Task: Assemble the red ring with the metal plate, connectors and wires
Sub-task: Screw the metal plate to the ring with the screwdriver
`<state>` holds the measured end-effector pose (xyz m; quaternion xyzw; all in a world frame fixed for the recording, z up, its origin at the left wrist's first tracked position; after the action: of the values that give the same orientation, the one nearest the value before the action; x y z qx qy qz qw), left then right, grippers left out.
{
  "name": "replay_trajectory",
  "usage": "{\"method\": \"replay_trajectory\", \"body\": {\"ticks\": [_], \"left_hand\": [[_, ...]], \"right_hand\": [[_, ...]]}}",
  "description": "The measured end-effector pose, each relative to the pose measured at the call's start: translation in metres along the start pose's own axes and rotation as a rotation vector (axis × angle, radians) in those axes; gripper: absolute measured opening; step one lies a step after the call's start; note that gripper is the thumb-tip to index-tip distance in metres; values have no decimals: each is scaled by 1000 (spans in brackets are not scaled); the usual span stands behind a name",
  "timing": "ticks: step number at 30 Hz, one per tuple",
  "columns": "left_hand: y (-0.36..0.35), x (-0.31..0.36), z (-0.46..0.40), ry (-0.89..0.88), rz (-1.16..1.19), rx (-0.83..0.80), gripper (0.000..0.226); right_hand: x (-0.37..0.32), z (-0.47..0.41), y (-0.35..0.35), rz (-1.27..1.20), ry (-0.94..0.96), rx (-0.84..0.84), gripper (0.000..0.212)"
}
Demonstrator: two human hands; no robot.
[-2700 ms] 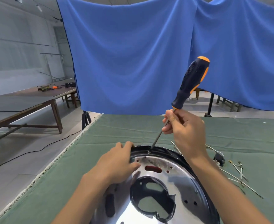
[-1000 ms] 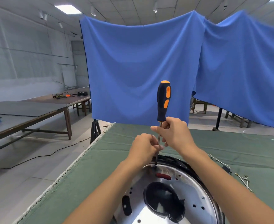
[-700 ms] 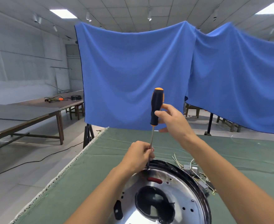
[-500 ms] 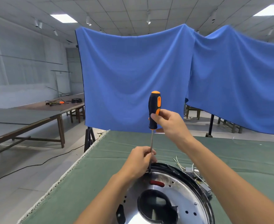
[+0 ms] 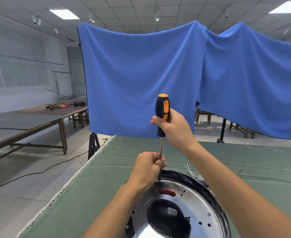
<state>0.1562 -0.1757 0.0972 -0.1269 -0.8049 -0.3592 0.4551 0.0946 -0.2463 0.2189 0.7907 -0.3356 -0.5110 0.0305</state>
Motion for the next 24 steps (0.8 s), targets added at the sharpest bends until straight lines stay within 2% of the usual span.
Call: {"method": "replay_trajectory", "body": {"ticks": [4, 6, 10, 13, 18, 22, 24], "left_hand": [[10, 9, 2, -51, -66, 119, 13], [10, 10, 2, -69, -42, 111, 16], [3, 10, 0, -112, -81, 29, 23], [-1, 11, 1, -116, -91, -3, 21], [3, 6, 4, -68, -101, 30, 8], [8, 3, 4, -32, -24, 46, 14], [5, 4, 6, -38, -25, 26, 15]], "right_hand": [[-2, 6, 12, 177, -40, 165, 41], [1, 6, 12, 188, -83, 155, 44], [5, 1, -2, -92, -74, -64, 20], [1, 3, 3, -131, -35, -71, 8], [-2, 11, 18, 92, -43, 146, 42], [-1, 13, 13, 121, -82, 169, 44], [2, 13, 6, 30, -84, 86, 39]]}}
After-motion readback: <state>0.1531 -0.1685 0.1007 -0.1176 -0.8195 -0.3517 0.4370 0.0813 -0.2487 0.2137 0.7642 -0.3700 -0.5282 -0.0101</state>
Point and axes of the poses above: each hand's wrist, its own z-axis away from the middle knuckle, its own y-axis out of the back of the hand, x = y × z, the point moved 9 cm from there along -z, towards the middle knuckle, and after that the axes turned 10 degrees about -x, right-handed, at the moved point
